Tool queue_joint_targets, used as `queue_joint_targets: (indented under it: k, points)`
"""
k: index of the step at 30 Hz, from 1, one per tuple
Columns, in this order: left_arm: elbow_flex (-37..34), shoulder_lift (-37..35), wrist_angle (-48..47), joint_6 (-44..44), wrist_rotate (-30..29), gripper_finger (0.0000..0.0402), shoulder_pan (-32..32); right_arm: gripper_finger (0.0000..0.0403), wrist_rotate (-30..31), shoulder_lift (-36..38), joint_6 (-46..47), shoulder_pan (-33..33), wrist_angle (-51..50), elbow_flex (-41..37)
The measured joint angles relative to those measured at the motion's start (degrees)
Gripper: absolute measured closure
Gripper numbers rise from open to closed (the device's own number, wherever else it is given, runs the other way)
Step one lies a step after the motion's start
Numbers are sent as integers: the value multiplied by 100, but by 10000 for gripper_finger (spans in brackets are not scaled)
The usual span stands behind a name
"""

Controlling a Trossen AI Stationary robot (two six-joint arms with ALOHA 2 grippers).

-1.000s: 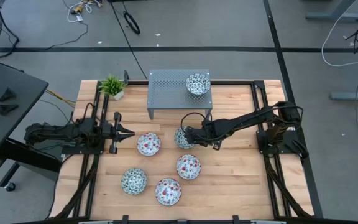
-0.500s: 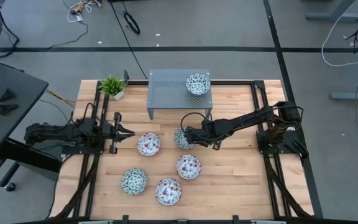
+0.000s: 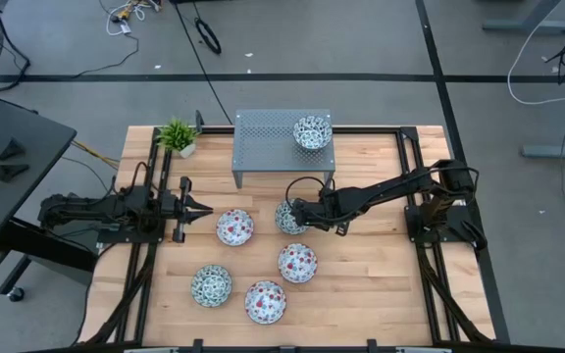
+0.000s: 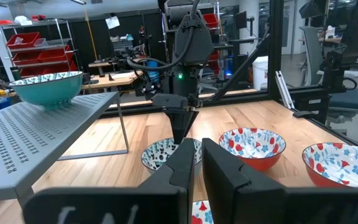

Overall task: Pick & Place Mini bowls
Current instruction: Stack the top blue and white patterned bowl on top of the other blue and white patterned bowl on the shelf

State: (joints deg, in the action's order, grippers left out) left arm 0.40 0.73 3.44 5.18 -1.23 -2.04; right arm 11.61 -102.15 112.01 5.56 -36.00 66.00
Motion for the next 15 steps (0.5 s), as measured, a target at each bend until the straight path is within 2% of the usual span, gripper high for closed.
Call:
queue_joint_targets:
  k: [5,15]
  points:
    - [0,0,2,-1,-2,365,0,324,-1,0,-2,-1,-3,0]
    - [0,0,2,1,-2,365,0,394,22,2,-51,-9,35,0]
